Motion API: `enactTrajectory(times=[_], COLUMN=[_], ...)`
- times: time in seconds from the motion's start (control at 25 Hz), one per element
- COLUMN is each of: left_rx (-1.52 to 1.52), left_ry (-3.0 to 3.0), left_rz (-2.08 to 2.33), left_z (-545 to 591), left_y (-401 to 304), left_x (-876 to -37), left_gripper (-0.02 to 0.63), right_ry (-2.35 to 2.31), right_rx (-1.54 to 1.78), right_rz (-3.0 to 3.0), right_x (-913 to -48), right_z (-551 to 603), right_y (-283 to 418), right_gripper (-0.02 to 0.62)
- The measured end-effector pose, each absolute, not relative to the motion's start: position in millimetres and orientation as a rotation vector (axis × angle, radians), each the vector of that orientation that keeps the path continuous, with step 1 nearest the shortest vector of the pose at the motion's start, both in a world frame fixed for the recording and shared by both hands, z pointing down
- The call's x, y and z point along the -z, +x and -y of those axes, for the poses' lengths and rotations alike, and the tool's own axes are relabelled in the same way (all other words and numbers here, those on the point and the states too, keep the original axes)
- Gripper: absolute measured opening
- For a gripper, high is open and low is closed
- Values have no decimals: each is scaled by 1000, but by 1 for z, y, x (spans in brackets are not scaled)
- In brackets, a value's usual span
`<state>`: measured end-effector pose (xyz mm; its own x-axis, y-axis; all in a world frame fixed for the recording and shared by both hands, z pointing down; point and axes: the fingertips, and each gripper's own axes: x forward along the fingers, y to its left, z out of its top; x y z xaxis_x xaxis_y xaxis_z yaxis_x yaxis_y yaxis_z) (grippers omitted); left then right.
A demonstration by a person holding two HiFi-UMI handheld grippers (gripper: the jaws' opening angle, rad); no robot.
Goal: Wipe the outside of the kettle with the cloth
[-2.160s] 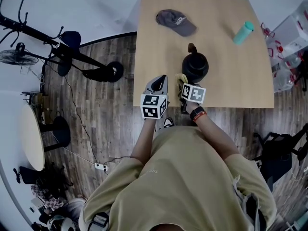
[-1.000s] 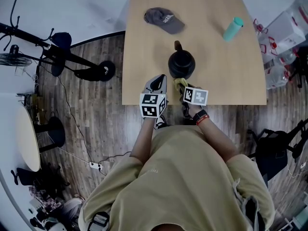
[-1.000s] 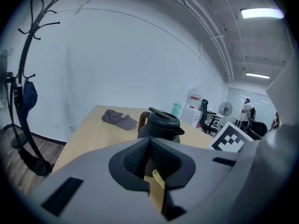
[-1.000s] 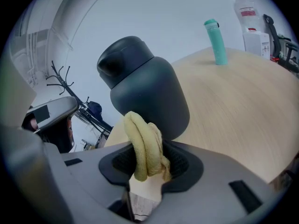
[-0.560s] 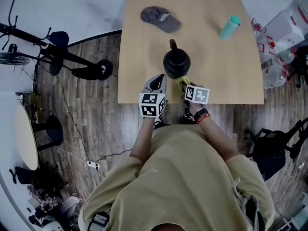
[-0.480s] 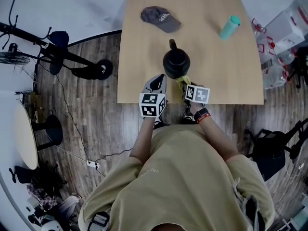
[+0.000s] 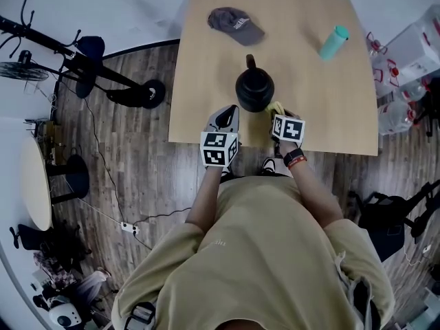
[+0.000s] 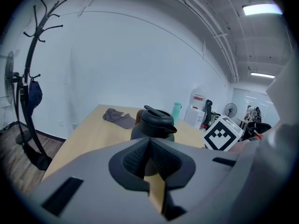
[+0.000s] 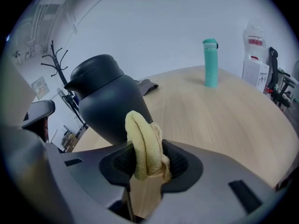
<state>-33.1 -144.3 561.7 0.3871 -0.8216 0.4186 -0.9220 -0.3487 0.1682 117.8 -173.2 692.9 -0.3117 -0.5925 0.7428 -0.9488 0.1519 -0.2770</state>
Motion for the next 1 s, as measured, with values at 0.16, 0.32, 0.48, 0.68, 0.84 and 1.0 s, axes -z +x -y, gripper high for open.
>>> enactTrajectory(times=[0.16,0.32,0.48,0.68,0.84,1.0], left_rx=[-377,-392,-407,-416,-424,-426], left_ry=[2273,2268,2261,2270,2286,2298], left_rz=[1522,1535,1538,1520,1487,1456], left_z=[140,134,129,128,128,130], left_y=[-33,-40,-51,-60,-66,-78], left_x=[-560,-558,-558,-558,-560,-563], left_gripper=[25,25,25,25,25,25], right_ry=[1473,1493,1508,1562,1560,1488], right_rx=[-983,-944,-913,-933,-959,-1016], right_rz=[1951,1933,1926,1938,1941,1946], right_x=[-696,-697,-695,-685,-682,-690], right_z=[184,198,209,205,180,146], right_y=[126,131,131,134,127,100], right_gripper=[146,146,146,146,146,146])
